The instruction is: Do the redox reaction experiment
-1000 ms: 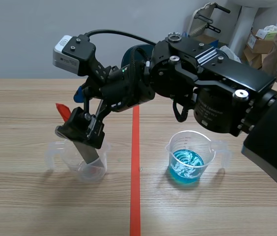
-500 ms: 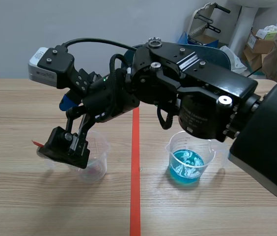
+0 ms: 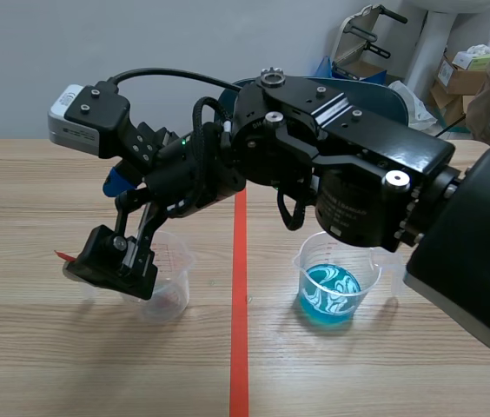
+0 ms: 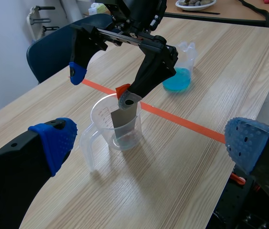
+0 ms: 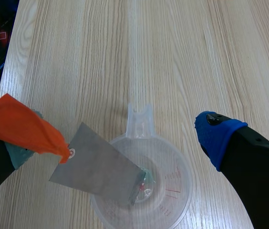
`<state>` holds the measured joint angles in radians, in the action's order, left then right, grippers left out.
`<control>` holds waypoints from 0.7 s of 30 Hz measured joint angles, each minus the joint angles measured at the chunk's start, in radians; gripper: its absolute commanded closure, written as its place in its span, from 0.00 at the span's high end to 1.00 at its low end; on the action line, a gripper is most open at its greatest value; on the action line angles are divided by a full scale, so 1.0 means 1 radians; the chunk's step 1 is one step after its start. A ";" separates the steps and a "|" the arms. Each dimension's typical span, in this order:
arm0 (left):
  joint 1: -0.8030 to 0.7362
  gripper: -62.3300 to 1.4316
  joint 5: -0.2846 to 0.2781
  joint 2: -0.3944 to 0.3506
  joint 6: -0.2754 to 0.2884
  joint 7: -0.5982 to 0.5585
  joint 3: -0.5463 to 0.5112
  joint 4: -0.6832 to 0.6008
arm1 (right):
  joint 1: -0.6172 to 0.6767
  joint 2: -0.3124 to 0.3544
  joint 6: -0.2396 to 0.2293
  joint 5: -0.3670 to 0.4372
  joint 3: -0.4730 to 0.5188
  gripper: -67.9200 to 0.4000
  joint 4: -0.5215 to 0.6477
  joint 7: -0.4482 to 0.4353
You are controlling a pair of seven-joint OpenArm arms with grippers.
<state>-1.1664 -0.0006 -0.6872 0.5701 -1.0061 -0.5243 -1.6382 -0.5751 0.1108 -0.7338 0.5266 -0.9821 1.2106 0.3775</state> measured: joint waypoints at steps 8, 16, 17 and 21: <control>0.000 1.00 0.000 0.000 0.000 0.000 0.000 0.000 | 0.000 0.000 0.000 0.000 0.000 1.00 0.000 -0.011; 0.000 1.00 0.000 0.000 0.000 0.000 0.000 0.000 | 0.000 0.000 0.000 0.000 0.000 1.00 0.000 -0.011; 0.000 1.00 0.000 0.000 0.000 0.000 0.000 0.000 | 0.000 0.000 0.000 0.000 0.000 1.00 0.000 -0.011; 0.000 1.00 0.000 0.000 0.000 0.000 0.000 0.000 | 0.000 0.000 0.000 0.000 0.000 1.00 0.000 -0.011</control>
